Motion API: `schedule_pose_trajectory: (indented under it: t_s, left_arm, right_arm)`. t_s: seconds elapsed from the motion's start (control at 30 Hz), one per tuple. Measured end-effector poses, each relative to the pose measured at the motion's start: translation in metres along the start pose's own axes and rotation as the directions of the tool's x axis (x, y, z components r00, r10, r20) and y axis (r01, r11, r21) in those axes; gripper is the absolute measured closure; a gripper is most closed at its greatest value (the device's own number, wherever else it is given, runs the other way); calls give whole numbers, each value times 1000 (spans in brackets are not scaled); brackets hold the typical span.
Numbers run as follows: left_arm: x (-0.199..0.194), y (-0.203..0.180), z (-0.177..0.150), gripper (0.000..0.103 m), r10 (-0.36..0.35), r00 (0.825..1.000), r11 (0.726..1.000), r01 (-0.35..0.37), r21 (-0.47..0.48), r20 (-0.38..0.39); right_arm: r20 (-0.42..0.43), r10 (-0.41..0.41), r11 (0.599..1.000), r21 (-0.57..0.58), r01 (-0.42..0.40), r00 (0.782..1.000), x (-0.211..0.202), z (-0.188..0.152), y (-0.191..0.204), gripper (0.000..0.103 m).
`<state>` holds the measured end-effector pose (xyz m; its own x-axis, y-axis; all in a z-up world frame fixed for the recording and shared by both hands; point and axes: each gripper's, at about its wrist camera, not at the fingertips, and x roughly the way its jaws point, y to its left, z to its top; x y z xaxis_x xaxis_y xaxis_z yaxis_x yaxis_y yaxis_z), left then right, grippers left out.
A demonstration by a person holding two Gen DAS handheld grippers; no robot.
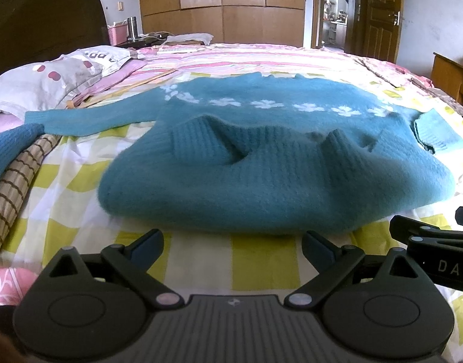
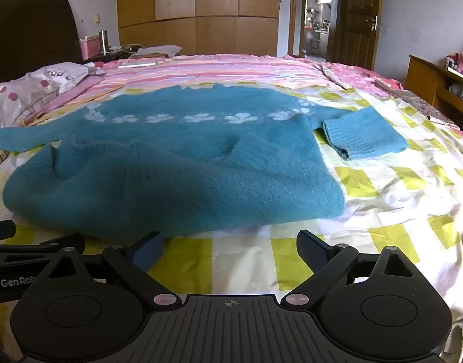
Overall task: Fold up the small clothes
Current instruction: 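Approach the bunched teal sweater with both tools open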
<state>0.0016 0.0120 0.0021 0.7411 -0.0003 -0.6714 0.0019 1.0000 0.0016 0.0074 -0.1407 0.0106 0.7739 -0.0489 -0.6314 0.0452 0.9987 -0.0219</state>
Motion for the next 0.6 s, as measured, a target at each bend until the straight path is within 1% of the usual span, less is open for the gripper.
schedule_pose_trajectory:
  t_s: [0.6]
  left_arm:
    - [4,12,5,2,-4,1000,999,4,-39,3]
  right_arm:
    - [-10,55,998,-25,-56,998,6,12,12,17]
